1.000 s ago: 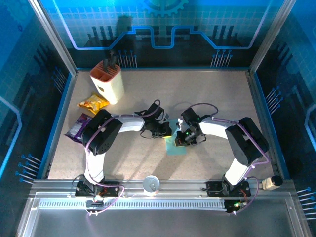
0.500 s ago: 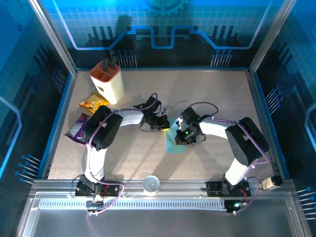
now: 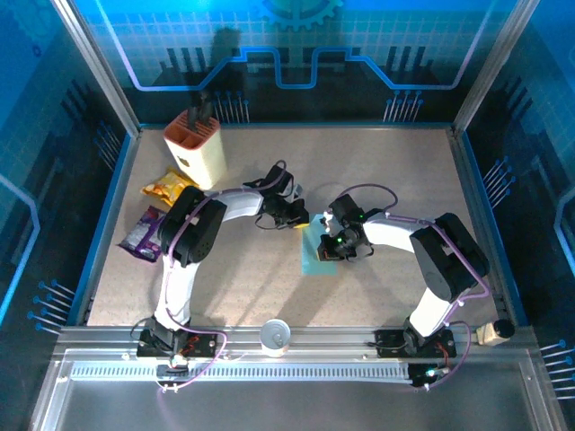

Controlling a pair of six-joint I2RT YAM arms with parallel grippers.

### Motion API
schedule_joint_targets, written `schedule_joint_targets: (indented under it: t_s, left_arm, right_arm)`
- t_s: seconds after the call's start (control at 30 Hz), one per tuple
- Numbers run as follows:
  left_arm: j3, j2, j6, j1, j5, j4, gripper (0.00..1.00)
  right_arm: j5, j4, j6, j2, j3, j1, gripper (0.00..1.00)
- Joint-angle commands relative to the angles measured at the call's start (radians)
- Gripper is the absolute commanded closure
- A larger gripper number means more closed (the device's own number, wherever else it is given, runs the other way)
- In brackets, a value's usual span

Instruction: Fold a paper plane with a square sheet of paper (fold left side to right side)

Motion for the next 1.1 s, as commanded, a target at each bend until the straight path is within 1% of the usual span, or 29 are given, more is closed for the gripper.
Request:
schedule_joint_targets:
  t_s: [0.0, 0.37, 0.6, 0.73, 0.83, 1.0, 1.07]
  left_arm:
    - [0.039, 0.053, 0.035, 0.066, -0.133, -0.005, 1.0]
    - [0.123, 0.098, 0.045, 0.081, -0.142, -0.048, 1.0]
    - [0.119, 0.074, 0.061, 0.084, -0.157, -0.06, 1.0]
    - [0.074, -0.009, 0.07, 0.085, -0.167, -0.055, 1.0]
    - [0.01, -0.11, 0.077, 0.086, -0.181, -0.047, 1.0]
    - [-0.148, -0.295, 0.056, 0.081, -0.172, -0.016, 1.0]
    - [-0.207, -0.347, 0.044, 0.071, -0.172, -0.018, 1.0]
  right_arm:
    - [0.17, -0.151, 0.005, 0.079, -0.061, 0.006, 1.0]
    - [0.153, -0.141, 0.009, 0.083, -0.063, 0.006, 1.0]
    - [0.137, -0.131, 0.016, 0.071, -0.064, 0.006, 1.0]
    - [0.11, -0.101, 0.02, 0.054, -0.065, 0.006, 1.0]
    - [0.08, -0.066, 0.027, 0.041, -0.065, 0.006, 1.0]
    - [0.049, -0.03, 0.033, 0.041, -0.044, 0.007, 1.0]
    - [0.042, -0.02, 0.04, 0.045, -0.033, 0.01, 1.0]
